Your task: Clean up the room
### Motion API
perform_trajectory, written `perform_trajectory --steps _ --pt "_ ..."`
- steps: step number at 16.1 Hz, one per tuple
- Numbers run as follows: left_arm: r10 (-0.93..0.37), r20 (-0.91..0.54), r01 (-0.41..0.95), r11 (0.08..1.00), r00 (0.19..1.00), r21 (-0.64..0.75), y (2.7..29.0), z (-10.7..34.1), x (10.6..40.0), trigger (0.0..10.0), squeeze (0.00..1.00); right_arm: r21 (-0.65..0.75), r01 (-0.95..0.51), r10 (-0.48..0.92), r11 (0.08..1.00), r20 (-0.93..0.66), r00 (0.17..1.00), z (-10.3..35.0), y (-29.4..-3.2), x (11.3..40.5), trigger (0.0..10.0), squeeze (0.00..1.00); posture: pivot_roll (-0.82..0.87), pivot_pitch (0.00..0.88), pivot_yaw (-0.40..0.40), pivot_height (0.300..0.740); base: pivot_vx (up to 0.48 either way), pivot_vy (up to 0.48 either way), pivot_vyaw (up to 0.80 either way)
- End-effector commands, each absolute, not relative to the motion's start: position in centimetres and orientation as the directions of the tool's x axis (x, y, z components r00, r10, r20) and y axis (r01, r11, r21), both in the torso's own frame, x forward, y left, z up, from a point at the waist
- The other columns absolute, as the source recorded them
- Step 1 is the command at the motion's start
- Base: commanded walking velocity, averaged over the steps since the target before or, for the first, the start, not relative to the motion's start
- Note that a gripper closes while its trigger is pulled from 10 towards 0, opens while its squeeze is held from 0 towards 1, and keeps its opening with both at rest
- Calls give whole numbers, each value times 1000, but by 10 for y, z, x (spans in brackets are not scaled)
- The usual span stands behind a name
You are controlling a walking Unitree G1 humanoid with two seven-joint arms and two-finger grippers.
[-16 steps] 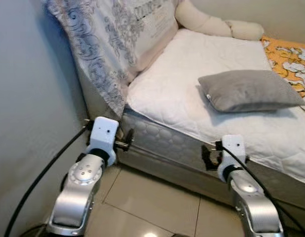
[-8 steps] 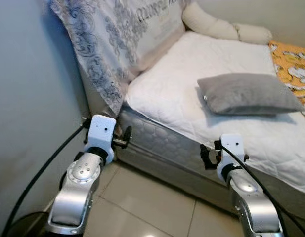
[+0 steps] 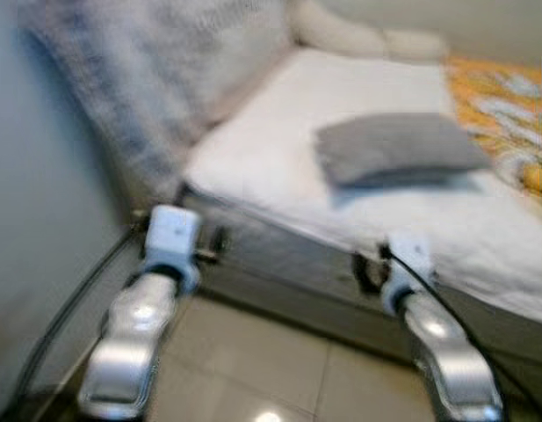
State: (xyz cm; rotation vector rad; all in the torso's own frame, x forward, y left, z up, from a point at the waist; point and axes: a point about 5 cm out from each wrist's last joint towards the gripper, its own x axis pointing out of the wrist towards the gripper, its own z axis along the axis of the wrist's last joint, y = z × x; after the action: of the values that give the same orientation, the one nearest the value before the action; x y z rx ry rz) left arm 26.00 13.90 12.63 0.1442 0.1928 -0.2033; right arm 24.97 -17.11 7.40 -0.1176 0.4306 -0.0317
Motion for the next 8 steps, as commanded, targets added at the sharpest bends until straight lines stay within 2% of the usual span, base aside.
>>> perform_trajectory --steps 1,6,8 --pt "-177 -176 202 969 968 141 144 134 263 10000 0 -114 4 -49 993 -396 917 80 -168 255 10000 0 -57 0 -44 740 326 0 -781" --pt "-168 -171 193 971 971 142 145 135 268 10000 0 -115 8 -51 993 -384 922 84 -171 260 10000 0 -60 0 -45 740 320 0 -781" --pt "-167 -170 192 971 971 143 145 135 269 10000 0 -128 -2 -46 992 -367 929 86 -170 263 10000 0 -61 0 -43 740 319 0 -244"
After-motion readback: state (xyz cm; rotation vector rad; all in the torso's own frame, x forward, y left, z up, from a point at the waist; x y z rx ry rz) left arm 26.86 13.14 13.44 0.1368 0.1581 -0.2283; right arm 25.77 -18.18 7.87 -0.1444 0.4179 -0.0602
